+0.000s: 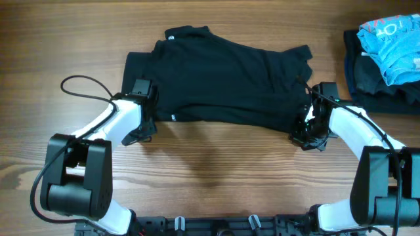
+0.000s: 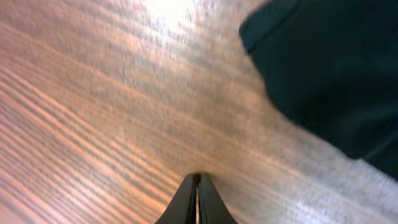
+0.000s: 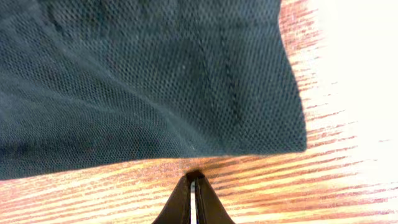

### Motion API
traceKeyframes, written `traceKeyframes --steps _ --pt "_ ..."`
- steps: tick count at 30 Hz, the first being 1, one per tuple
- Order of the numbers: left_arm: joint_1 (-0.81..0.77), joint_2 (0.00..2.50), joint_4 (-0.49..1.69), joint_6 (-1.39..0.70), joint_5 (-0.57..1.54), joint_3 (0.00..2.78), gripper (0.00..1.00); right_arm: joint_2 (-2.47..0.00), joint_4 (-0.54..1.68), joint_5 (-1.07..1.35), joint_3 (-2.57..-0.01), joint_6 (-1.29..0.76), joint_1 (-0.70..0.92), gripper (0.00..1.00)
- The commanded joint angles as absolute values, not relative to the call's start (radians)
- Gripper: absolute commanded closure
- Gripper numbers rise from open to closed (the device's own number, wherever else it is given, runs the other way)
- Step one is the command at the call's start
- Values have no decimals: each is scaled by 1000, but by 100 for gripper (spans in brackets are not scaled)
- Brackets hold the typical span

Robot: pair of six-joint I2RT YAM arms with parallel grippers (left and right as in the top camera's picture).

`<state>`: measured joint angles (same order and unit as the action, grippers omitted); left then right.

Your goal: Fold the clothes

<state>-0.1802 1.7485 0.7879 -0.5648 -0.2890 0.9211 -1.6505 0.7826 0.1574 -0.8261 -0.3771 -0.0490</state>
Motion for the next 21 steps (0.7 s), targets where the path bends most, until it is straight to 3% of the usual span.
traceKeyframes --steps 1,9,10,11,13,14,15,17,19,21 --pt "-172 1768 829 -570 -191 900 96 -1650 810 181 -813 -378 -50 96" --pt "-172 1560 830 -616 -183 925 96 -1369 812 309 -895 -262 -50 93" --pt "-172 1489 807 -609 -179 935 96 -1322 804 347 -916 -224 -50 74" --pt "-172 1436 774 -606 -173 939 95 -1294 799 353 -930 -212 -50 61" --pt "-172 1316 658 -582 -162 940 79 -1248 770 351 -964 -164 -50 39" --pt "-173 1274 585 -550 -159 940 55 -1244 746 348 -978 -142 -50 35" --pt "-173 1242 482 -502 -154 940 42 -1251 706 349 -989 -126 -50 35" --pt "-173 1245 357 -439 -149 940 37 -1269 641 349 -989 -118 -49 48" --pt "-173 1260 325 -425 -137 940 38 -1285 613 355 -991 -120 -49 49" --pt "-173 1279 341 -425 -96 947 39 -1302 645 363 -1019 -113 -43 32"
